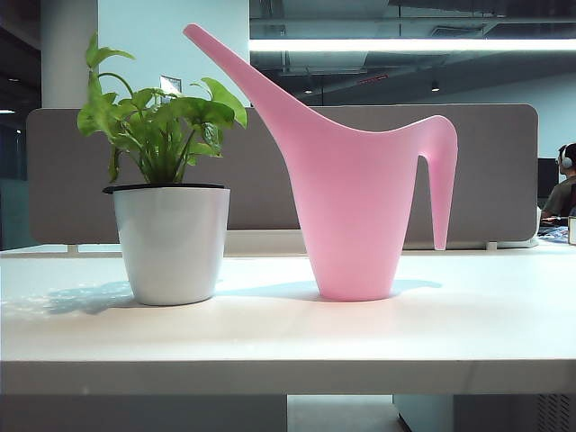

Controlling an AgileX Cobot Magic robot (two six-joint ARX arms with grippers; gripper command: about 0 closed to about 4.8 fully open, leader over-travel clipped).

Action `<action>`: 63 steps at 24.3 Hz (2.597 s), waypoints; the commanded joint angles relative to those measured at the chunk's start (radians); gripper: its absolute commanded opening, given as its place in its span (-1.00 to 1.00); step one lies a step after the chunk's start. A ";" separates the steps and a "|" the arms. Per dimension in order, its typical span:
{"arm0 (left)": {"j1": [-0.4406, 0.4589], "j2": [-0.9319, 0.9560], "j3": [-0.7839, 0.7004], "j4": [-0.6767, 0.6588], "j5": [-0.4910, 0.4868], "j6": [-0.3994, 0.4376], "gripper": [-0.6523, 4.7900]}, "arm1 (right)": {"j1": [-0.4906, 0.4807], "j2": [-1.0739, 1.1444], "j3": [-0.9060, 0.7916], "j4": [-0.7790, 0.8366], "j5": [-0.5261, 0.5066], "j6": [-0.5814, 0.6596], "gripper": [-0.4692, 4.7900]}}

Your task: Pick up the watering can from the table, water the potted plant, and put the can back.

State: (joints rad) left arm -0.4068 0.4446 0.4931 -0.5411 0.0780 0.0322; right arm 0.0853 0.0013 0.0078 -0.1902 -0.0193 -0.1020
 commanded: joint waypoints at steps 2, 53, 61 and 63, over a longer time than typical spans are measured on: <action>-0.095 0.086 0.155 0.004 0.005 0.001 -0.75 | 0.001 -0.001 -0.007 0.010 -0.002 -0.003 -0.82; -0.106 0.122 0.249 0.048 0.005 0.001 -0.75 | 0.090 1.512 0.513 1.252 0.145 0.117 -0.82; -0.106 0.122 0.248 0.048 0.005 0.001 -0.75 | 0.167 1.717 0.521 1.472 0.146 0.094 -0.21; -0.106 0.122 0.248 0.050 0.005 0.001 -0.75 | 0.164 1.731 0.527 1.473 0.105 0.094 -0.13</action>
State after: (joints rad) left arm -0.5133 0.5682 0.7380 -0.5053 0.0788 0.0322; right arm 0.2508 1.7287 0.5270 1.2667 0.1249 -0.0063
